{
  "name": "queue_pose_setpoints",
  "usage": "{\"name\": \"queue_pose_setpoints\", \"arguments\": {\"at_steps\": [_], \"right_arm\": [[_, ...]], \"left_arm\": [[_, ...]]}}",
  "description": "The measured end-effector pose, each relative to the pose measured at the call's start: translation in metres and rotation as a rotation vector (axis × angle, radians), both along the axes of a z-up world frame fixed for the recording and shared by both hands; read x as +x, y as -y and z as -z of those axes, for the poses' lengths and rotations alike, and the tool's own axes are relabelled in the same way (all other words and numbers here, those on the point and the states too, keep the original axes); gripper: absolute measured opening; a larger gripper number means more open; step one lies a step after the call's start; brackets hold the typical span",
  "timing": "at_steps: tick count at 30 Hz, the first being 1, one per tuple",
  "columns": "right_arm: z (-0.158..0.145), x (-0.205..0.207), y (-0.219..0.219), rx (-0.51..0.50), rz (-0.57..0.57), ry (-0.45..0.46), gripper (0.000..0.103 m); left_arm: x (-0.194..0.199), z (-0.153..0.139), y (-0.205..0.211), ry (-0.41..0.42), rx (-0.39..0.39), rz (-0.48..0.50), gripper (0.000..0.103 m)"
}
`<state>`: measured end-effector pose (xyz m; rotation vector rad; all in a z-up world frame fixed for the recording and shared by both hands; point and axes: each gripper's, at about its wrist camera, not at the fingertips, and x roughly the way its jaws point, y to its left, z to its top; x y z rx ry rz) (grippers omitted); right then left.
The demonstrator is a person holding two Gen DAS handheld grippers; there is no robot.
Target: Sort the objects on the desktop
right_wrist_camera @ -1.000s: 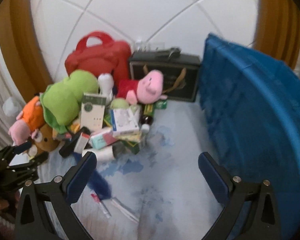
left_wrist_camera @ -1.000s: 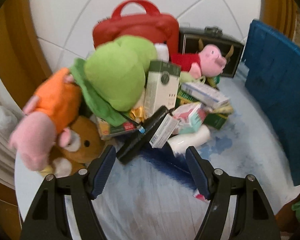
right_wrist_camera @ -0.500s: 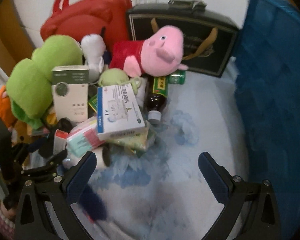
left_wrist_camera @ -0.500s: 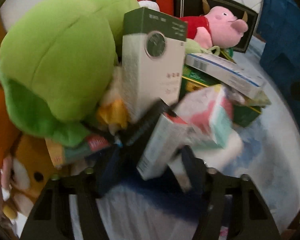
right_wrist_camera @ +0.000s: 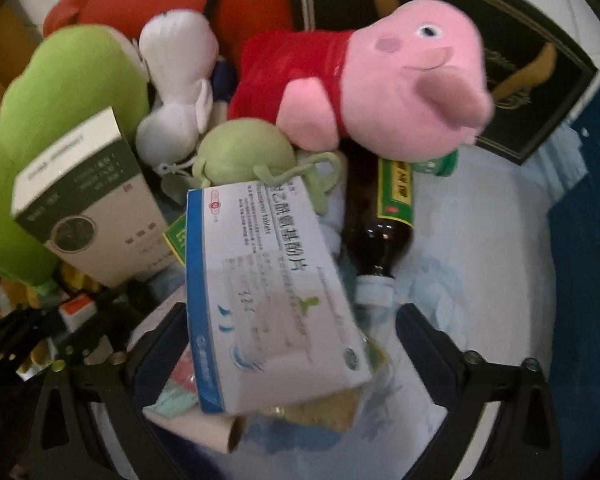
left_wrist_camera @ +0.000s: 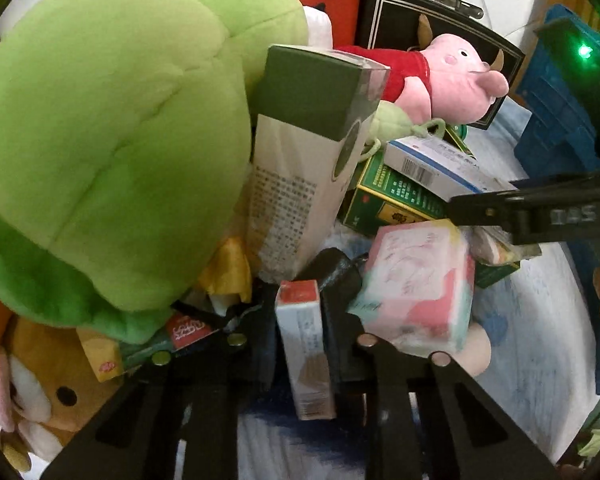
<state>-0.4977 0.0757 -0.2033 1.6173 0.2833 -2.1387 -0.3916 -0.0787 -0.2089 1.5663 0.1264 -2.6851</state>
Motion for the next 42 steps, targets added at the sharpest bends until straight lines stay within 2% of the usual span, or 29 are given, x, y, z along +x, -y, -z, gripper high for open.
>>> {"name": "queue_pose_setpoints", "arguments": {"at_steps": [2,9,15,26,28,31,36,37,38,39,40,41,42], "right_arm": [[-0.001,0.007,0.000,0.019,-0.010,-0.017,0.078],[-0.017,0.044,-0.015,0.024,-0.037,-0.072,0.076],[-0.047,0.092,-0.035,0.000,-0.058,-0.146,0.073],[-0.092,0.126,-0.052,-0.053,-0.053,-0.251,0.073],[-0.117,0.142,-0.061,-0.078,-0.042,-0.313,0.073],[-0.132,0.150,-0.069,-0.096,-0.029,-0.351,0.073],[-0.183,0.179,-0.104,-0.132,0.038,-0.476,0.072],[-0.192,0.183,-0.111,-0.135,0.051,-0.498,0.034],[-0.214,0.195,-0.130,-0.137,0.096,-0.541,0.022],[-0.214,0.195,-0.130,-0.137,0.096,-0.541,0.022],[-0.232,0.202,-0.152,-0.133,0.141,-0.580,0.019],[-0.232,0.202,-0.152,-0.133,0.141,-0.580,0.014],[-0.237,0.205,-0.161,-0.123,0.160,-0.592,0.013]], "left_arm": [[0.005,-0.003,-0.001,-0.002,0.022,0.003,0.017],[0.025,-0.028,-0.010,-0.058,0.013,0.011,0.017],[0.040,-0.054,-0.026,-0.112,-0.018,0.025,0.017],[0.069,-0.099,-0.052,-0.214,-0.054,0.055,0.017],[0.074,-0.112,-0.059,-0.244,-0.061,0.061,0.017],[0.081,-0.129,-0.072,-0.281,-0.073,0.078,0.017],[0.089,-0.165,-0.105,-0.357,-0.060,0.143,0.017],[0.090,-0.173,-0.113,-0.375,-0.055,0.156,0.017],[0.091,-0.185,-0.124,-0.400,-0.051,0.173,0.017],[0.091,-0.192,-0.132,-0.416,-0.050,0.184,0.017],[0.091,-0.201,-0.141,-0.436,-0.048,0.199,0.017],[0.090,-0.208,-0.151,-0.446,-0.047,0.214,0.017],[0.088,-0.213,-0.160,-0.444,-0.040,0.227,0.017]]}}
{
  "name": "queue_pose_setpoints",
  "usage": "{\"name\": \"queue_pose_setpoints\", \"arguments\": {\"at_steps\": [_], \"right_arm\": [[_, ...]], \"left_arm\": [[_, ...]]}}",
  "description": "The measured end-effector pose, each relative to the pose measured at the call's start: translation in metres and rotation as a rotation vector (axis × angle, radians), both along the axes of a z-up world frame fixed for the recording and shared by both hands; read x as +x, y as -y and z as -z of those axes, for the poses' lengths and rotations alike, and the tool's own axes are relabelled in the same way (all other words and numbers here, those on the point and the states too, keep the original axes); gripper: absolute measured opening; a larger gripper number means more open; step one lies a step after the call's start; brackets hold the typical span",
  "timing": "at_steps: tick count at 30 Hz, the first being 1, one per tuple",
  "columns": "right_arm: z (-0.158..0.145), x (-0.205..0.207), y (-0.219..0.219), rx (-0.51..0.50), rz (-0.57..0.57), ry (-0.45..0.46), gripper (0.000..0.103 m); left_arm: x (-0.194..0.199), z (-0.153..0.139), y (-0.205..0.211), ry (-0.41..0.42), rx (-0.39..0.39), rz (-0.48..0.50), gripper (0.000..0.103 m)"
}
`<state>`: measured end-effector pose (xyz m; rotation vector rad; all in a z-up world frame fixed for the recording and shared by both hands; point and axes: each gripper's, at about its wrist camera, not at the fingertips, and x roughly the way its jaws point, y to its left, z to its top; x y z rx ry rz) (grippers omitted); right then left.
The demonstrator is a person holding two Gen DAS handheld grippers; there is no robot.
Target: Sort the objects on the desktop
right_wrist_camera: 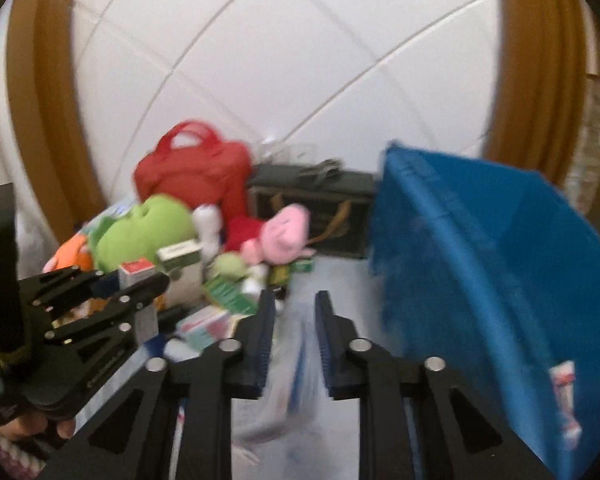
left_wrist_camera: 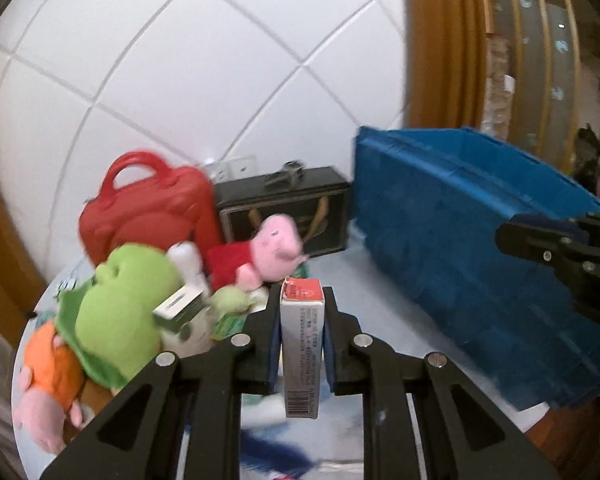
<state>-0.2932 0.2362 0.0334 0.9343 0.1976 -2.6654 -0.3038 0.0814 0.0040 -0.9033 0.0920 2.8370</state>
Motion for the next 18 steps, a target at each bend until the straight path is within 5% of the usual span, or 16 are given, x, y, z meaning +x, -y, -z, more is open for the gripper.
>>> {"name": "queue_pose_setpoints", "arguments": {"at_steps": [6,9,10,15,17,18], "right_arm": [[0.018,0.006,-0.032,-0.002,0.024,0.074,0.013],[0.068,-0.001,-0.034,-0.011,0.008,0.222,0.040],[0.111,-0.007,-0.031,-0.012,-0.003,0.332,0.051],[0.177,-0.017,-0.022,-0.061,0.001,0.532,0.055],[0.202,-0.018,-0.016,-0.073,0.010,0.603,0.060],[0.210,-0.017,-0.014,-0.075,0.015,0.627,0.071]], "left_arm": [[-0.003,0.031,-0.017,0.087,-0.018,0.007,0.017],[-0.001,0.074,-0.007,0.183,-0.027,-0.022,0.017],[0.001,0.088,-0.002,0.217,-0.028,-0.036,0.017],[0.010,0.154,0.024,0.378,-0.051,-0.086,0.017],[0.011,0.177,0.036,0.428,-0.036,-0.097,0.017],[0.011,0.183,0.038,0.441,-0.039,-0.103,0.017]]}}
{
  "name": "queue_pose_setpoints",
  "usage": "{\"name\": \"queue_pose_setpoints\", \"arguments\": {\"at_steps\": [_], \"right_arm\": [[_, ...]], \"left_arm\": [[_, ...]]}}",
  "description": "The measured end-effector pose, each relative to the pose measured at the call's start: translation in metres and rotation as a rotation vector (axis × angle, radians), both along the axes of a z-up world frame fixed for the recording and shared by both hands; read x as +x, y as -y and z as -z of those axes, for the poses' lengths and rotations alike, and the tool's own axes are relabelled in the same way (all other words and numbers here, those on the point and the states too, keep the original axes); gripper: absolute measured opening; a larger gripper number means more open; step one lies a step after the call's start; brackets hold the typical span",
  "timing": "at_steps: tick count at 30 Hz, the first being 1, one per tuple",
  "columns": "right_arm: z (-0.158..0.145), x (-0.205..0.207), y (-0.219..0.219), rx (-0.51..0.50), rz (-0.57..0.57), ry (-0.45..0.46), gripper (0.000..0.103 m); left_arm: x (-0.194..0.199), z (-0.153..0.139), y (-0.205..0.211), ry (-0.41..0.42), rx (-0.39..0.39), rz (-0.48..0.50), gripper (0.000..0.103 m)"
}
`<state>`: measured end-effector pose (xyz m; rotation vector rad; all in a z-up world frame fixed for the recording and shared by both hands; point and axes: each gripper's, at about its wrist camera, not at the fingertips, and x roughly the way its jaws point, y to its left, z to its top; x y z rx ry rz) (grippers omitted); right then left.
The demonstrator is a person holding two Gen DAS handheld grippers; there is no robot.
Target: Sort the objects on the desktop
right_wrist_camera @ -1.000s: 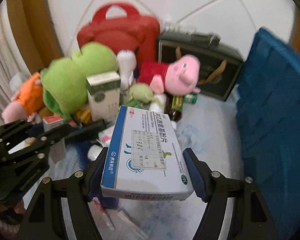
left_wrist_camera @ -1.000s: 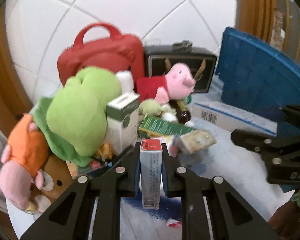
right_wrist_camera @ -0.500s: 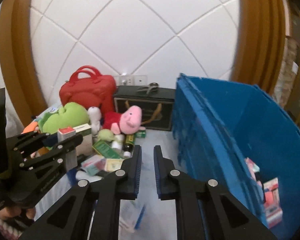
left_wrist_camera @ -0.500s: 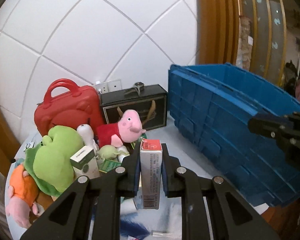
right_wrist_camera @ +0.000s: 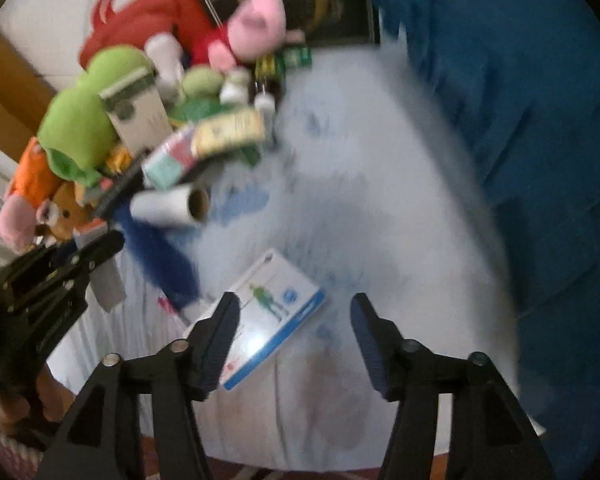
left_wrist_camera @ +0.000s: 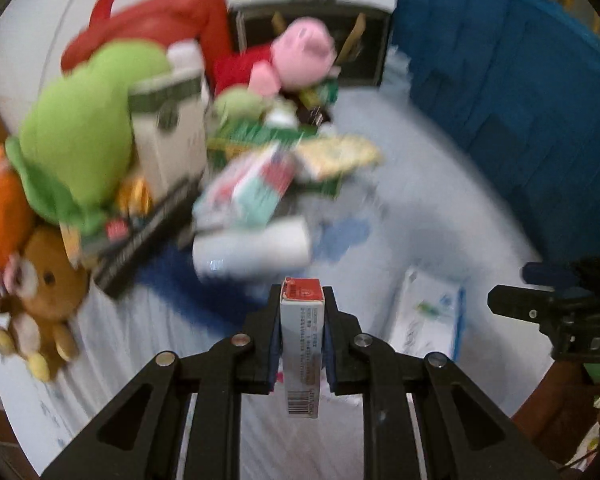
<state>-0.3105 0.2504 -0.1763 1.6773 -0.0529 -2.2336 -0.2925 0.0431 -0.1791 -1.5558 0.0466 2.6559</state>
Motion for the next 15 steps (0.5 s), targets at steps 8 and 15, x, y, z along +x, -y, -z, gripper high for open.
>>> {"name": "queue_pose_setpoints", "arguments": {"at_steps": [8,15], "right_arm": [[0.059,-0.002,0.026,0.004,0.110,0.202,0.090],[0.083,-0.013,0.047,0.011,0.213,0.266,0.102]], "left_arm": [[-0.003,0.035,0.017,0.050,0.008,0.017,0.017],[-0.012,0.044,0.027,0.066,0.019,0.039,0.017]]}}
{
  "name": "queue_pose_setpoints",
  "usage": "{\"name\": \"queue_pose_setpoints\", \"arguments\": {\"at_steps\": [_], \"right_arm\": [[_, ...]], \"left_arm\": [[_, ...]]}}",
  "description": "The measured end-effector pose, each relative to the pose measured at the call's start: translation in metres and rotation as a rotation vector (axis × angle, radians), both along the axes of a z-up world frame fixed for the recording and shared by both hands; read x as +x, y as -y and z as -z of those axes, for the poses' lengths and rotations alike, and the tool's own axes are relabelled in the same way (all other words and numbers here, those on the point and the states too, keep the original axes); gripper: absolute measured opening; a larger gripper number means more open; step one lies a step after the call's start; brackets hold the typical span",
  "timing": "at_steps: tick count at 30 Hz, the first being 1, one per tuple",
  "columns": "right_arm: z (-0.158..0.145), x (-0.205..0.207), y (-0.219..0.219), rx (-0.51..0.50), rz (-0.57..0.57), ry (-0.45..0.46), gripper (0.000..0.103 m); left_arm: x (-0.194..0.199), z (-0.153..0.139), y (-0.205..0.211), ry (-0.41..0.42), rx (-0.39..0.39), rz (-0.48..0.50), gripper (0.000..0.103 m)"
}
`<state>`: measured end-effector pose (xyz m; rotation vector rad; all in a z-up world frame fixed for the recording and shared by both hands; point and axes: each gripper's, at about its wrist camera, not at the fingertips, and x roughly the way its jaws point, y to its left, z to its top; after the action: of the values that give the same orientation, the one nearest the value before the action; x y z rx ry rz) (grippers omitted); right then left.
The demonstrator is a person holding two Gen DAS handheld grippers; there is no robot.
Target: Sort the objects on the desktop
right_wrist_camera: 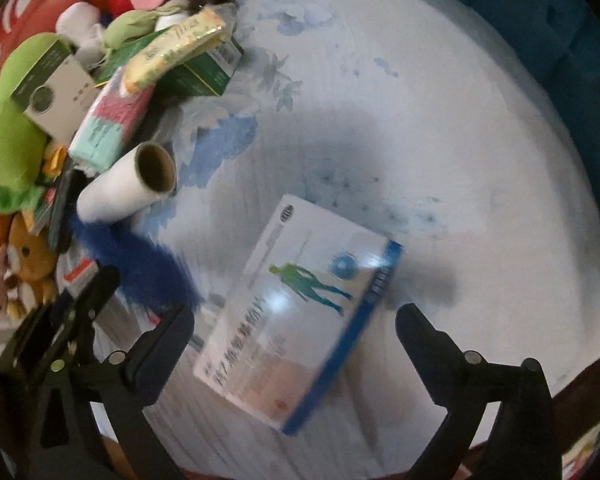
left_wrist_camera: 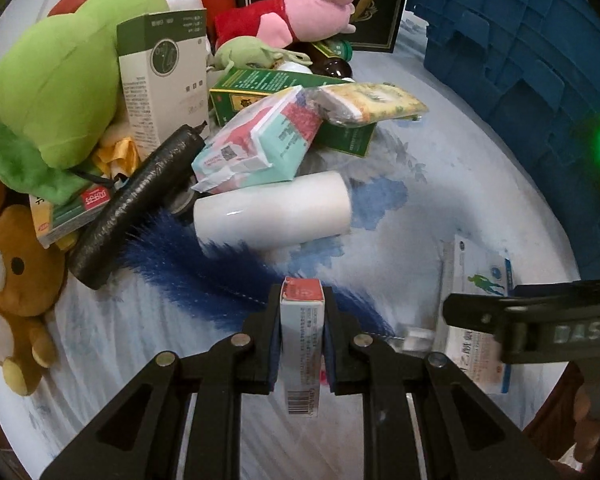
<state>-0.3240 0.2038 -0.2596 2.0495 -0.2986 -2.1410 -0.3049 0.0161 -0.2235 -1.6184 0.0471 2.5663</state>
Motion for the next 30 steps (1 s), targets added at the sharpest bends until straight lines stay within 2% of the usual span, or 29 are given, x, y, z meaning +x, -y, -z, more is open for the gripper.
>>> {"name": "queue_pose_setpoints", "arguments": {"at_steps": [3,4,5,8,9,11,14,15,17,19,20,23,24,27,28,30], "right_arm": [[0.009,0.001,0.008,0.045,-0.009,-0.001,0.099],[0.008,0.003,0.009,0.069,-0.020,-0.017,0.084],[0.008,0.003,0.009,0.069,-0.020,-0.017,0.080],[-0.017,0.011,0.008,0.080,-0.081,-0.101,0.079],[-0.017,0.011,0.008,0.080,-0.081,-0.101,0.079],[-0.036,0.016,0.006,0.086,-0.104,-0.159,0.079],[-0.092,0.032,0.000,0.099,-0.158,-0.320,0.079],[-0.092,0.032,0.000,0.099,-0.158,-0.320,0.079],[-0.124,0.040,-0.005,0.105,-0.173,-0.398,0.079],[-0.170,0.052,-0.013,0.115,-0.191,-0.514,0.079],[-0.205,0.054,-0.015,0.130,-0.201,-0.600,0.079],[-0.258,0.069,-0.038,0.139,-0.180,-0.714,0.079],[-0.258,0.069,-0.038,0.139,-0.180,-0.714,0.079],[-0.305,0.089,-0.071,0.153,-0.148,-0.824,0.079],[-0.332,0.101,-0.093,0.166,-0.124,-0.877,0.079],[-0.358,0.108,-0.121,0.187,-0.090,-0.930,0.079]], "left_arm": [[-0.004,0.003,0.004,0.008,0.005,0.003,0.017],[-0.004,0.002,0.004,0.008,0.009,0.006,0.017],[-0.003,0.001,0.004,0.003,0.014,0.008,0.017],[-0.002,-0.008,0.002,-0.017,0.023,0.017,0.017],[0.000,-0.014,0.000,-0.032,0.029,0.020,0.017],[0.004,-0.033,-0.006,-0.083,0.032,0.032,0.017],[0.010,-0.066,-0.017,-0.167,0.034,0.047,0.017],[0.012,-0.079,-0.021,-0.197,0.035,0.051,0.017],[0.018,-0.107,-0.030,-0.273,0.038,0.064,0.017],[0.022,-0.137,-0.040,-0.345,0.048,0.080,0.017],[0.025,-0.153,-0.046,-0.381,0.056,0.092,0.017],[0.031,-0.194,-0.073,-0.480,0.067,0.131,0.017],[0.030,-0.203,-0.080,-0.499,0.070,0.142,0.017],[0.029,-0.240,-0.109,-0.564,0.096,0.178,0.017],[0.028,-0.251,-0.120,-0.583,0.105,0.191,0.017],[0.027,-0.274,-0.146,-0.623,0.124,0.222,0.017]]}}
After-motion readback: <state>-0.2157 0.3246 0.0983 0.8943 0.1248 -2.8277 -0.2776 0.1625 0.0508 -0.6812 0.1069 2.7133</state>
